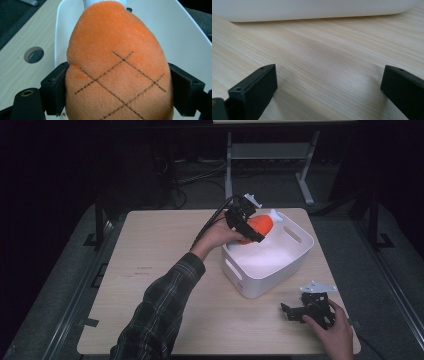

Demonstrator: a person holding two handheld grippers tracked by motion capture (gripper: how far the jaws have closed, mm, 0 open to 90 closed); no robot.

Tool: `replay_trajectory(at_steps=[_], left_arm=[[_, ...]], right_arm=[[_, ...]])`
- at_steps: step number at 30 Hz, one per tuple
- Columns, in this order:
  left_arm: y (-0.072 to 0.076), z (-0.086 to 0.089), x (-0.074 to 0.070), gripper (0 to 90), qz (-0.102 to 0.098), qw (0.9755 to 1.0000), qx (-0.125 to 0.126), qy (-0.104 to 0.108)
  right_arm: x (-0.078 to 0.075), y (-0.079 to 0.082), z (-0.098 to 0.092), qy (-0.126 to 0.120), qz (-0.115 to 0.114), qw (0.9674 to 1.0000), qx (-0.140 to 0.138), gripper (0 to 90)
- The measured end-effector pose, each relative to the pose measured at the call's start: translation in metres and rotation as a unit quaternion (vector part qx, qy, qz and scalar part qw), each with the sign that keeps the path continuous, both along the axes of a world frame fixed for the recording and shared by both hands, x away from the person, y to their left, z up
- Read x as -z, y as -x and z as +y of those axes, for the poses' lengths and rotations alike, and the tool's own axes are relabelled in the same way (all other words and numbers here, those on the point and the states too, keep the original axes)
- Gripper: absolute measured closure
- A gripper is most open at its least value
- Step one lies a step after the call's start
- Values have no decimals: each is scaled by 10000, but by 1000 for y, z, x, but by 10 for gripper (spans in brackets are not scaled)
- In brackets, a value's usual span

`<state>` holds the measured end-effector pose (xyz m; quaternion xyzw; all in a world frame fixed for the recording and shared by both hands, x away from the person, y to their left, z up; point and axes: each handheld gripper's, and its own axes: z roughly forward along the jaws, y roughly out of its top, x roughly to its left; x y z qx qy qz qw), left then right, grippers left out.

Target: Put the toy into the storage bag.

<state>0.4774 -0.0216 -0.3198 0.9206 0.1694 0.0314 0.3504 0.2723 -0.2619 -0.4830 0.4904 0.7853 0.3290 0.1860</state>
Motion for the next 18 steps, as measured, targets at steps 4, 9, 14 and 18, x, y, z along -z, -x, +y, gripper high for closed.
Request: replay_trajectory(at_steps=[4,9,14,18], left_arm=[[-1,-3,8,157,51,9999,-13,-89],[-2,-4,15,151,115,9998,-13,-167],[-1,-4,14,144,84,9997,28,-214],[-1,-4,14,134,84,9996,38,-253]], right_arm=[[0,0,0,6,-5,10000,-3,2],[0,0,0,5,-5,10000,-3,2],[0,0,0,7,-7,10000,-4,2],[0,0,0,6,-7,10000,-4,2]])
